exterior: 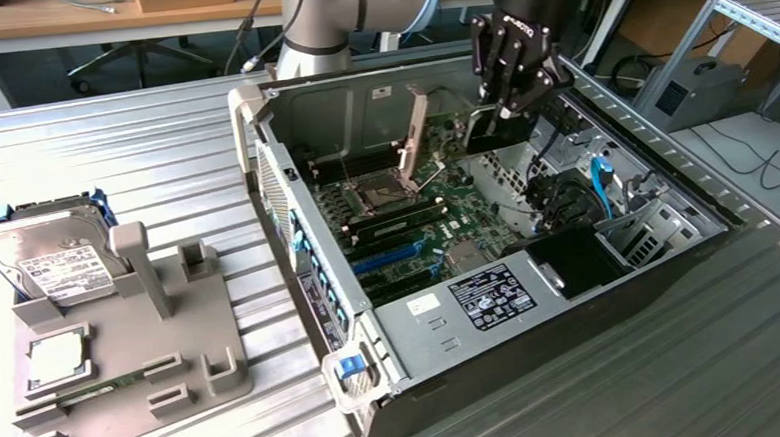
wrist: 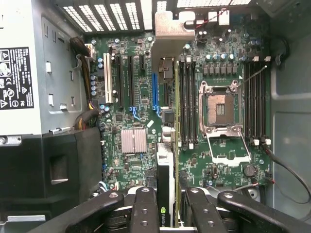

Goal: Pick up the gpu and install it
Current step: 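Insert the gpu into the slot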

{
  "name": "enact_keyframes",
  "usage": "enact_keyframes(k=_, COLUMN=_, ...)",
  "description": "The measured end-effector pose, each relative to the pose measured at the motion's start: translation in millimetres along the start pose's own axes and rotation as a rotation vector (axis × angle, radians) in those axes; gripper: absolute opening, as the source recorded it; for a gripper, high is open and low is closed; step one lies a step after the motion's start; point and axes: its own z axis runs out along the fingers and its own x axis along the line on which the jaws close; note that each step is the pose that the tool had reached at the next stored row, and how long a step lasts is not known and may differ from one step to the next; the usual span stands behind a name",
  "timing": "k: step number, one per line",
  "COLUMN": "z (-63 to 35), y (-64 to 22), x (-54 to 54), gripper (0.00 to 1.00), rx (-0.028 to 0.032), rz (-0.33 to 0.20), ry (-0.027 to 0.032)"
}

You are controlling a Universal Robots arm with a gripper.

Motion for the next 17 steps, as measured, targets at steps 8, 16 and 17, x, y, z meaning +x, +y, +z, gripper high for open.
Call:
enact_keyframes(k=8, z=0.8, y=6.1, x=0.2, gripper=0.27, rx=0.0002, rz=0.0, ry=-0.0001)
enact_keyframes(k=16, z=7.1, y=7.2, x=0.2, gripper=0.27, rx=0.0003, rz=0.0, ry=0.0001)
enact_keyframes(k=17, z=7.0, y=7.2, x=0.2, gripper=0.27, rx=0.0003, rz=0.0, ry=0.0002)
